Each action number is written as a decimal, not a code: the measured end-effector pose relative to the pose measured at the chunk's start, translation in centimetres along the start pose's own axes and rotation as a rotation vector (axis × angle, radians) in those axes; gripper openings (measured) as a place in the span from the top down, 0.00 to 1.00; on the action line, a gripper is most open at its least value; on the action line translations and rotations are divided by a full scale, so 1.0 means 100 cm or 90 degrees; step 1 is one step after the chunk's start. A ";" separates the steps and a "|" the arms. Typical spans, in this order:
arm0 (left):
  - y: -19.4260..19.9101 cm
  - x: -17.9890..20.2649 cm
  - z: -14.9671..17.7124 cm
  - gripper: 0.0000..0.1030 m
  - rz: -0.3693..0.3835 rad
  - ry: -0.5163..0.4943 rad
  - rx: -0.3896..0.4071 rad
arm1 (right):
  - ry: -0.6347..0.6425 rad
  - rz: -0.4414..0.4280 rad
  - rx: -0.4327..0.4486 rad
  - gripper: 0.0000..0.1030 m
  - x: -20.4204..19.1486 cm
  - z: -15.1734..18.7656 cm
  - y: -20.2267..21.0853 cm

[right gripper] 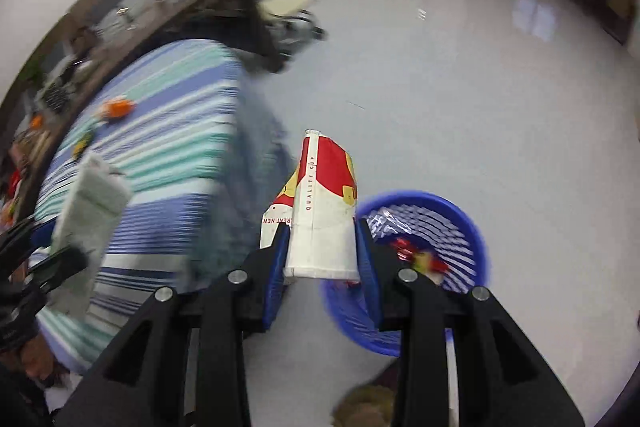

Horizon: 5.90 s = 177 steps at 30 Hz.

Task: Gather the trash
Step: 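Carry carton and cup over the wastebasket and open both tools, then return both tools over the table toward the remaining packets, then grasp the green cracker packet with the left tool while the right tool grasps the orange-white bag, then carry both packets over the wastebasket and open both tools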

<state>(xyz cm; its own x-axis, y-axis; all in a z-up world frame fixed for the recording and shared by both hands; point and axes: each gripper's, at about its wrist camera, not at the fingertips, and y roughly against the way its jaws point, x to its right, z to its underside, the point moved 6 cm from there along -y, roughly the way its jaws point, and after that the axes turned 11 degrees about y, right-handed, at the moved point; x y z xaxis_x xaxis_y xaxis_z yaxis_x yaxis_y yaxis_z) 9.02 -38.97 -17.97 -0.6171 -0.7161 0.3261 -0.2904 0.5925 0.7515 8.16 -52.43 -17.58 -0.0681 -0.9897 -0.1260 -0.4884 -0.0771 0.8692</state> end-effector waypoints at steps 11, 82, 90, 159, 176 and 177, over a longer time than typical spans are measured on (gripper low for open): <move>-0.137 0.037 -0.011 0.53 0.019 -0.004 -0.062 | -0.095 0.002 -0.060 0.68 0.099 0.036 -0.047; 0.090 -0.430 -0.039 0.33 -0.233 0.093 0.044 | 0.495 -0.105 -0.018 0.04 -0.337 -0.159 -0.158; 0.104 -0.427 -0.030 0.64 -0.242 0.158 0.067 | 0.487 -0.156 -0.004 0.48 -0.373 -0.192 -0.172; 0.039 -0.013 0.016 0.66 0.004 -0.022 0.023 | -0.041 -0.126 0.101 0.52 -0.039 0.014 0.040; -0.177 0.058 0.018 0.61 0.009 -0.024 -0.126 | -0.287 -0.092 0.007 0.51 0.127 0.072 -0.067; -0.185 0.055 0.019 0.50 0.007 -0.023 -0.129 | -0.298 -0.096 0.004 0.51 0.132 0.074 -0.074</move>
<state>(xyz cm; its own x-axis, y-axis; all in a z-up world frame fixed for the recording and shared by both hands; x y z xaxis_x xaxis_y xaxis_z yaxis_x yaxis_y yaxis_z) 9.57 -53.19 -31.13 -0.6469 -0.6936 0.3170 -0.1320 0.5113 0.8492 4.46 -64.06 -29.22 -0.3794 -0.8071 -0.4523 -0.5277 -0.2128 0.8224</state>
